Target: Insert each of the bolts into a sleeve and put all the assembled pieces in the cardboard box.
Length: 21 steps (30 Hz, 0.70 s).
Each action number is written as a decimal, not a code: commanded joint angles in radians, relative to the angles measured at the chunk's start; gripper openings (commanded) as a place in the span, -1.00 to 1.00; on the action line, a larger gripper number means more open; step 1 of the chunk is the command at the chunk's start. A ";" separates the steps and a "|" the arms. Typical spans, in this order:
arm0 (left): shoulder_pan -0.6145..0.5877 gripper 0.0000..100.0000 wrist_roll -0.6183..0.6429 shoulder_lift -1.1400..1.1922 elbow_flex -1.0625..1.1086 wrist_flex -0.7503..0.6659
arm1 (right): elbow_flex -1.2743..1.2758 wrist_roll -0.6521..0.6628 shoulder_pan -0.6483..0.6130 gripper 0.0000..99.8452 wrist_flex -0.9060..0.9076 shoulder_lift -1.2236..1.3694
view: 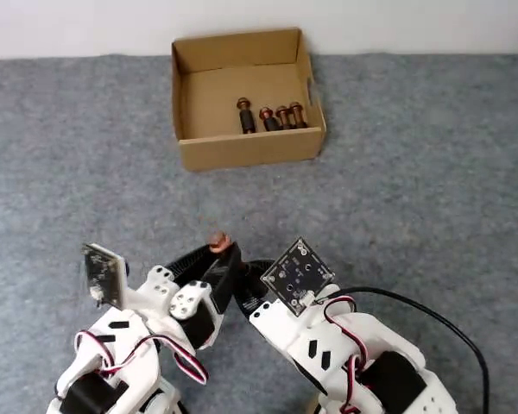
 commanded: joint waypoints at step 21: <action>-0.058 -0.54 -0.117 0.017 -0.091 0.141 | -0.015 0.003 0.134 -0.98 -0.018 -0.019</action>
